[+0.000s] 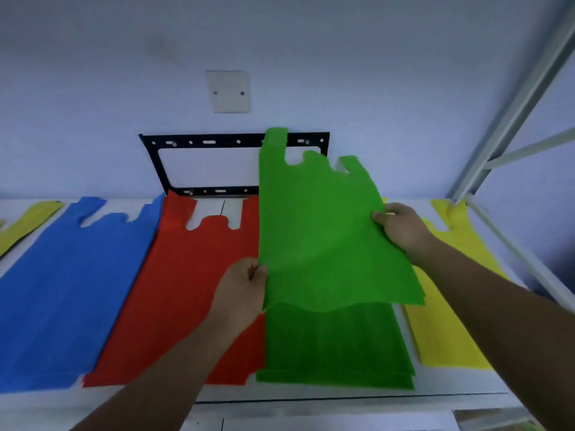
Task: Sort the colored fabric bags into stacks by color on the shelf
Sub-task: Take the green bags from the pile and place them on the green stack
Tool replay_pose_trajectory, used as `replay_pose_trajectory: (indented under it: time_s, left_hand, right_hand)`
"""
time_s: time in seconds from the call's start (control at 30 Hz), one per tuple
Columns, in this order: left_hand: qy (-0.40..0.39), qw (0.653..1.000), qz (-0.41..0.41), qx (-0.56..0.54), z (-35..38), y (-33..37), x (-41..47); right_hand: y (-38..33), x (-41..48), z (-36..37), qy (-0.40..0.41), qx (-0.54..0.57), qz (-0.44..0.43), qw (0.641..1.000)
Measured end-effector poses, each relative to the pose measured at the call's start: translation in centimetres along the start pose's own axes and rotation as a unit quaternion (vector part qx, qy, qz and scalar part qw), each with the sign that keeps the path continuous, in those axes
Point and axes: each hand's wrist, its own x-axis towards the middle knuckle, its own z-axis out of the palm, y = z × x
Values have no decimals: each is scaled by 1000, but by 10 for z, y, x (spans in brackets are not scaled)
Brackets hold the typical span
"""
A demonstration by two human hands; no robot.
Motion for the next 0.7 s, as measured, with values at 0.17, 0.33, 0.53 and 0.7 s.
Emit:
replay_pose_trajectory:
  time_s: [0.17,0.33,0.53,0.7]
  left_hand:
    - [-119,983,-86,112,24,-45,-10]
    - [-128,972,-69,184,23,-42,-5]
    - [-191,966,-93,151,21,-33,-9]
    - [-115,963,-7,245,3,-29,-2]
  right_hand:
    - [76,-15,26,-36,-123,61,990]
    - [85,-17,29,-24,-146,68,987]
    - [84,-15,23,-24,-192,57,979]
    - [61,-21,24,50,-329,-35,942]
